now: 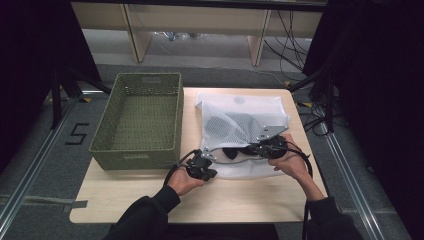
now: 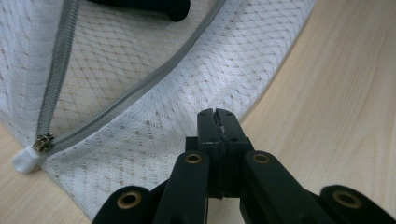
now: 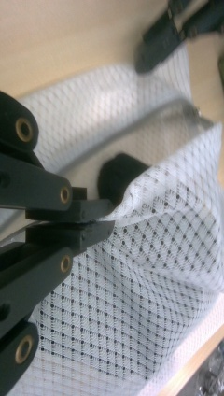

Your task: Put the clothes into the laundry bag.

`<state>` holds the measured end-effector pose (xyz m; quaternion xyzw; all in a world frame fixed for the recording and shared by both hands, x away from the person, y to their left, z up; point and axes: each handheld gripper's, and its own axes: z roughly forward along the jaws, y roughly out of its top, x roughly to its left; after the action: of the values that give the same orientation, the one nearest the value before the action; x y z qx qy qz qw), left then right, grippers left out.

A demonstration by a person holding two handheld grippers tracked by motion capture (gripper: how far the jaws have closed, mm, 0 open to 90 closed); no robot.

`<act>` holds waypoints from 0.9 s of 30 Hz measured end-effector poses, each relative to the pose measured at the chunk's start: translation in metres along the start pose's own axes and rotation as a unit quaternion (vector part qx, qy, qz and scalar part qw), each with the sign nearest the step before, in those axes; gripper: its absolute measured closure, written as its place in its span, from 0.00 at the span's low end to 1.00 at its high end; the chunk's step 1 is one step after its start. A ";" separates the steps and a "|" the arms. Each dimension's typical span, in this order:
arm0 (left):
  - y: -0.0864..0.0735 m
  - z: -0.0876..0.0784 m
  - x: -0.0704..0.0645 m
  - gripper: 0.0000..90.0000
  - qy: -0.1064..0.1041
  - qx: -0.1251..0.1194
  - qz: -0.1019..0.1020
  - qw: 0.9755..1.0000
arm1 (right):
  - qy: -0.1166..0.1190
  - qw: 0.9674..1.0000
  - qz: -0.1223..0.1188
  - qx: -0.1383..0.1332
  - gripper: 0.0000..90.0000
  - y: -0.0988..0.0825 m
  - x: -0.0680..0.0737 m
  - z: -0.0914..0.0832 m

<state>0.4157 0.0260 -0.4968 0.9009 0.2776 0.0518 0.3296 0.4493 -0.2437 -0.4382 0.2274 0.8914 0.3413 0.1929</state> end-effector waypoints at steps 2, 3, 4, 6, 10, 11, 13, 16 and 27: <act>0.000 0.000 0.000 0.99 0.000 -0.001 0.004 1.000 | 0.020 1.000 -0.010 0.005 1.00 -0.004 0.007 -0.001; 0.000 0.000 0.000 0.99 -0.001 -0.001 0.005 1.000 | 0.025 0.999 -0.009 0.017 1.00 -0.007 0.011 0.001; 0.000 0.000 0.000 0.99 -0.002 -0.002 0.002 1.000 | 0.029 0.999 -0.014 0.025 1.00 -0.010 0.015 0.005; 0.000 0.000 0.001 0.98 -0.003 0.003 0.001 1.000 | 0.035 0.998 -0.021 0.056 1.00 -0.016 0.020 0.015; -0.001 -0.001 0.001 0.94 -0.009 0.001 -0.002 1.000 | 0.043 0.995 -0.023 0.088 1.00 -0.024 0.020 0.025; -0.001 -0.002 0.000 0.91 -0.011 -0.003 -0.009 1.000 | 0.040 0.995 -0.018 0.089 1.00 -0.024 0.022 0.024; 0.003 -0.002 -0.001 0.87 -0.017 -0.022 -0.017 0.999 | 0.032 0.996 -0.016 0.086 1.00 -0.024 0.021 0.024; 0.010 -0.002 -0.005 0.82 -0.013 -0.048 -0.027 0.998 | 0.032 0.997 -0.017 0.073 0.99 -0.024 0.021 0.023; 0.040 0.037 0.000 0.88 0.017 -0.054 -0.070 0.996 | 0.030 0.998 -0.018 0.060 1.00 -0.023 0.021 0.016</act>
<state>0.4448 -0.0199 -0.5004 0.8591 0.3423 0.0587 0.3760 0.4338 -0.2387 -0.4693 0.2123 0.9195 0.2904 0.1581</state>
